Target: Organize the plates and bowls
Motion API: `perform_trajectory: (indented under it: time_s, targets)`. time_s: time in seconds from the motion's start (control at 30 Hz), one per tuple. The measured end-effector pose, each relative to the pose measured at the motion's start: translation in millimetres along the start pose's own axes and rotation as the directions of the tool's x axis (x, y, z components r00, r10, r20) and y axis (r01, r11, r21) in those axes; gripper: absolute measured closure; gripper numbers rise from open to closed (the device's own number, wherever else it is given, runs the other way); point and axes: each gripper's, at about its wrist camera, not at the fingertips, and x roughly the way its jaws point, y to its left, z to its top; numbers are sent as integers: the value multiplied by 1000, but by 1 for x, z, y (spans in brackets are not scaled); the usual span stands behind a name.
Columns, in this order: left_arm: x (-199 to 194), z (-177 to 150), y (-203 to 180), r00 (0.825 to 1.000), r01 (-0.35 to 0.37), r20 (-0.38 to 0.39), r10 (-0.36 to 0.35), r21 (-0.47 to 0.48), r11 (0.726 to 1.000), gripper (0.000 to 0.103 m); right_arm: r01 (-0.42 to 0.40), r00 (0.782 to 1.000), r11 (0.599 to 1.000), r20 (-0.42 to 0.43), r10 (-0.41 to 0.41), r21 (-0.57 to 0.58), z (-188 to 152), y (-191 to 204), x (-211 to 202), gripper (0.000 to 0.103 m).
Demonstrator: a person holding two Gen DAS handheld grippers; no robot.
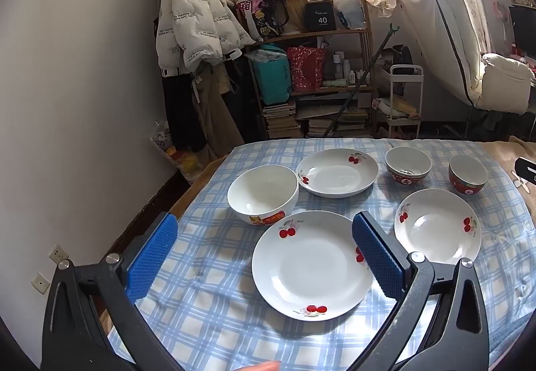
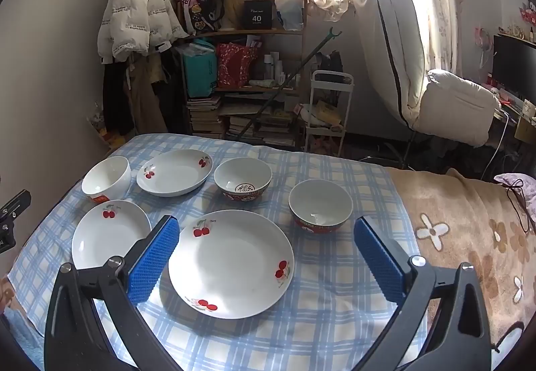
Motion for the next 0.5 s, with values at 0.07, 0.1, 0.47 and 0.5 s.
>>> perform_trajectory:
  time_s: [0.07, 0.1, 0.47, 0.5]
  targets:
    - [0, 0, 0, 1000, 1, -1, -1, 0, 1000, 1, 0, 1000, 1000, 0, 0, 0, 0, 0, 0, 0]
    - [0, 0, 0, 1000, 2, -2, -2, -1, 1000, 1, 0, 1000, 1000, 0, 0, 0, 0, 0, 0, 0]
    - [-3, 3, -3, 1000, -9, 2, 9, -4, 1000, 1, 0, 1000, 1000, 1, 0, -2, 0, 1, 0, 0]
    - [-4, 5, -3, 1000, -9, 3, 9, -4, 1000, 1, 1, 1000, 1000, 1, -1, -3, 0, 1, 0, 0]
